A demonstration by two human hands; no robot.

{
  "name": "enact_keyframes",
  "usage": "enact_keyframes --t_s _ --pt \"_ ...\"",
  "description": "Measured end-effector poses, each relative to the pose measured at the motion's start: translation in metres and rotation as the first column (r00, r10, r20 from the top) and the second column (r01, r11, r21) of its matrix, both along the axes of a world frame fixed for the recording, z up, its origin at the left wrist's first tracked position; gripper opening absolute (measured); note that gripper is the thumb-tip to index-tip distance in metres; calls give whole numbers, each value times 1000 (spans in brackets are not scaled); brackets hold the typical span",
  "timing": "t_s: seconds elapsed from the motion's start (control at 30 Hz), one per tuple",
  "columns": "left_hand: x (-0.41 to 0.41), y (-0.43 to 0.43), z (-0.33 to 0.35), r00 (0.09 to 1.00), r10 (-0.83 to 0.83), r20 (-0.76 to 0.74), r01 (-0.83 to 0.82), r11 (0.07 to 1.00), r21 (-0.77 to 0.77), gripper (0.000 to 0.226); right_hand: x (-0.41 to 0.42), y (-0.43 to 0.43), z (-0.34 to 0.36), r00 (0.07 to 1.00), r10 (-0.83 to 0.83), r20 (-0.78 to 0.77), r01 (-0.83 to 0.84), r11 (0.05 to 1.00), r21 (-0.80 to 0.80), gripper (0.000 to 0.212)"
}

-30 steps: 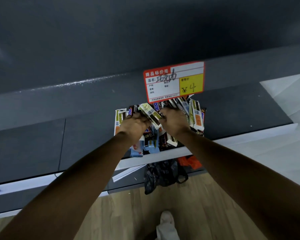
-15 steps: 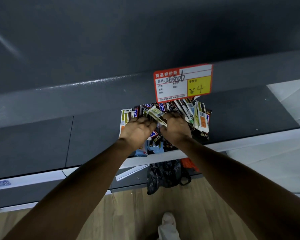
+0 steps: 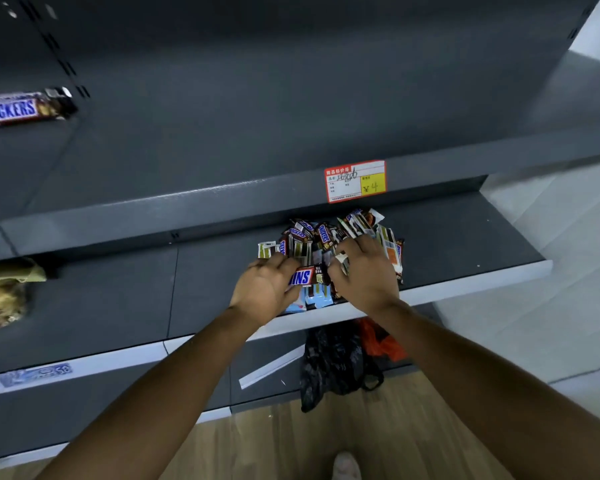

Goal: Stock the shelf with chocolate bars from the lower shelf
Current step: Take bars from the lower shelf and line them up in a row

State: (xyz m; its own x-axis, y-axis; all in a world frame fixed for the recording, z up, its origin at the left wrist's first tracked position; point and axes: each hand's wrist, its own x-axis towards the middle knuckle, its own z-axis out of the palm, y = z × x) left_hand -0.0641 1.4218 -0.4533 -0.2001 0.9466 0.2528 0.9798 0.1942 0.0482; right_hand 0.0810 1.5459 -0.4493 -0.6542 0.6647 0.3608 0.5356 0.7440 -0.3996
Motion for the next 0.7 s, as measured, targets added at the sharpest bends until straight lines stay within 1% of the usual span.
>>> enact_keyframes --t_s 0.1,0.2,0.3,0.47,0.6,0.7 --pt "1 -24 21 993 -22 112 14 997 76 39 6 -19 23 998 13 -68 -6 996 94 34" --pt "1 -45 43 988 -46 147 26 991 135 45 10 -36 45 989 42 -140 -21 988 153 31" --pt "2 -68 68 991 -78 106 54 976 209 42 10 -56 71 977 105 -184 -67 977 204 29" --pt "-4 -96 116 992 -122 -12 120 944 307 37 4 -77 117 950 172 -259 -116 969 218 29" --pt "-13 -110 152 994 -85 -65 104 902 419 35 -6 -89 152 913 165 -374 -76 967 242 28" --pt "-24 -115 174 999 -17 -45 37 868 495 37 -16 -96 180 865 157 -477 -79 980 181 33"
